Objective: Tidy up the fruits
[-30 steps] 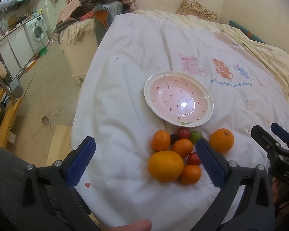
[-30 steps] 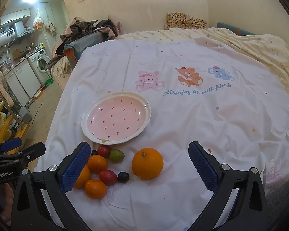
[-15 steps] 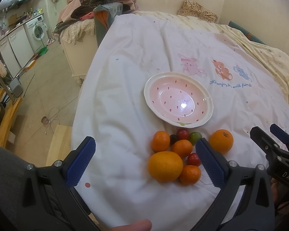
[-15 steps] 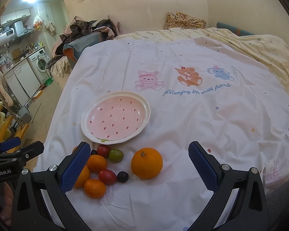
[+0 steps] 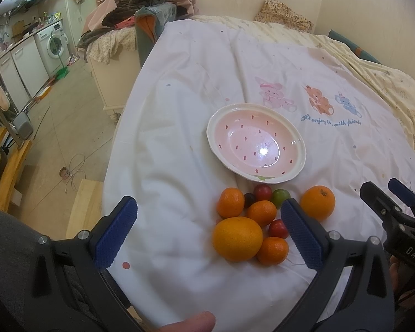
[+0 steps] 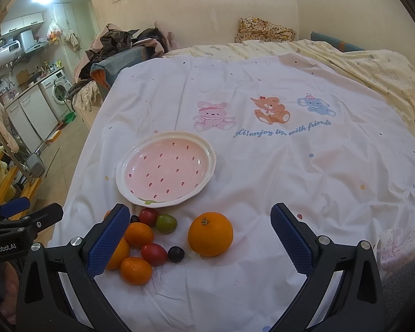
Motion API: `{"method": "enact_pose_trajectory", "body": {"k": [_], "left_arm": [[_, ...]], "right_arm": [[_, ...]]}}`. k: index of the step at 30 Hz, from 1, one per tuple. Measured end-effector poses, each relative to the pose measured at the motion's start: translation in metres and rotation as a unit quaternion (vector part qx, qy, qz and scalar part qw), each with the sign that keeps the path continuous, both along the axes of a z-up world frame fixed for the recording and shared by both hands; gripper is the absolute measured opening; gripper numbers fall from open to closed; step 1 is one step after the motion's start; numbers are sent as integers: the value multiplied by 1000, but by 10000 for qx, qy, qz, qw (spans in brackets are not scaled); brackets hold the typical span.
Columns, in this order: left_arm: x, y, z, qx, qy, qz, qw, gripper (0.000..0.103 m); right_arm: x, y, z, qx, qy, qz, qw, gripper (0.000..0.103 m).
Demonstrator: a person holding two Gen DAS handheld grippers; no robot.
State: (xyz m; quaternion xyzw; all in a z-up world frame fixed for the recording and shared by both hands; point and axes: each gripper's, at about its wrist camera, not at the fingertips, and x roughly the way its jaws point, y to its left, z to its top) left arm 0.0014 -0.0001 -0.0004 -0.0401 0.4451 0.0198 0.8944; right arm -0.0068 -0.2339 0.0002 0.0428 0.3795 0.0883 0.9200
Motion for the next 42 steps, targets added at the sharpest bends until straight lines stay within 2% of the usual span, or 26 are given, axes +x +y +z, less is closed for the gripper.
{"method": "enact_pose_trajectory", "body": {"k": [8, 11, 13, 18, 21, 23, 27, 29, 32, 35, 37, 40, 42], "left_arm": [[0, 0, 1, -1, 13, 1, 10000, 102], [0, 0, 1, 49, 57, 6, 10000, 102], [1, 0, -2, 144, 136, 46, 9998, 102], [4, 6, -8, 53, 306, 139, 9994, 102], [6, 7, -12, 37, 365, 161, 9992, 102], [7, 8, -14, 19, 401, 175, 9990, 102], [8, 8, -17, 71, 473, 212, 9986, 102], [9, 9, -18, 55, 509, 226, 9984, 102], [9, 9, -20, 62, 545, 227, 9982, 102], [10, 10, -21, 74, 579, 224, 9980, 102], [11, 10, -22, 75, 616, 232, 9978, 102], [12, 10, -24, 133, 662, 256, 9974, 102], [11, 9, -26, 197, 668, 276, 9972, 102]], "right_arm": [[1, 0, -1, 0, 17, 2, 10000, 103], [0, -11, -9, 226, 238, -31, 9995, 103], [7, -18, -11, 437, 549, -37, 9975, 103], [36, -38, -19, 712, 1366, 19, 9881, 103], [61, -48, -39, 882, 2114, 54, 9734, 102], [73, -49, -53, 888, 2515, 106, 9637, 97], [88, -36, -83, 749, 3044, 272, 9492, 89], [93, -27, -95, 691, 3239, 349, 9429, 88], [95, -12, -106, 499, 3316, 416, 9412, 88], [96, 0, -111, 160, 3217, 494, 9454, 85], [99, 4, -116, 30, 3210, 567, 9454, 73], [97, 6, -118, 31, 3222, 658, 9444, 64], [94, 6, -116, 49, 3204, 697, 9447, 63]]}}
